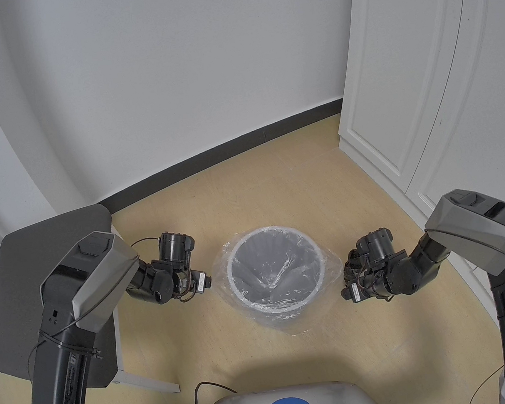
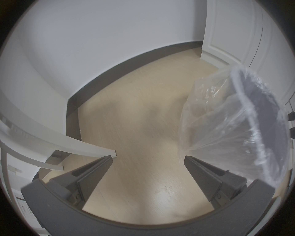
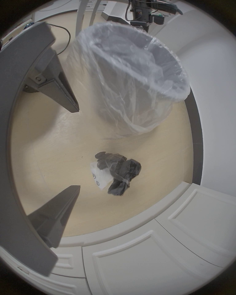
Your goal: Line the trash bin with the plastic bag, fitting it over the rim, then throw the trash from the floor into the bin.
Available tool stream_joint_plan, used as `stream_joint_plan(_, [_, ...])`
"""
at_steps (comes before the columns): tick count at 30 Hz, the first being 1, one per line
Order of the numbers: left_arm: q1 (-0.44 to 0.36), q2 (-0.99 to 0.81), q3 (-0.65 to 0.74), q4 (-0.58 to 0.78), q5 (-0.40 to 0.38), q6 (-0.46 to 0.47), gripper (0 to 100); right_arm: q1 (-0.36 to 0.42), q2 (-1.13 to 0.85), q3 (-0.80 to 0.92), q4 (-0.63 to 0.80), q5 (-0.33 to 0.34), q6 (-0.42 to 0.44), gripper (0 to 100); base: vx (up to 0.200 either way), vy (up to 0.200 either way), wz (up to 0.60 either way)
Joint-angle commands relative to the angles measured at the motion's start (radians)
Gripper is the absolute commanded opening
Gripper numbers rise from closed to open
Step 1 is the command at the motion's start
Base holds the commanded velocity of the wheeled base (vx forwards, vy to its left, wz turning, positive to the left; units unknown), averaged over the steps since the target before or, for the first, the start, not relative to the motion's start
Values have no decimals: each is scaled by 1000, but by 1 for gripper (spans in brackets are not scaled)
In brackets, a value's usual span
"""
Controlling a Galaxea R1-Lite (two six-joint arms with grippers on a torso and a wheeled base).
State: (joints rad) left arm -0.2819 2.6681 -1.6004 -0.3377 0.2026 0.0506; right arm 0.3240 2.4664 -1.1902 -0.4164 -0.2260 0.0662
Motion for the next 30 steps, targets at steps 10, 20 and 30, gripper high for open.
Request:
stream_joint_plan(10, [-169, -405, 444, -276, -5, -3, 100, 29, -273, 465, -478, -12, 23, 100, 0, 0, 0])
stream_joint_plan(20, [-359, -330, 361, -259, 5, 61, 100, 0, -267, 577, -700, -4, 92, 100, 0, 0, 0])
stream_joint_plan(30, [-365, -73, 5, -204, 136, 149, 100, -23, -314, 541, -694, -1, 83, 100, 0, 0, 0])
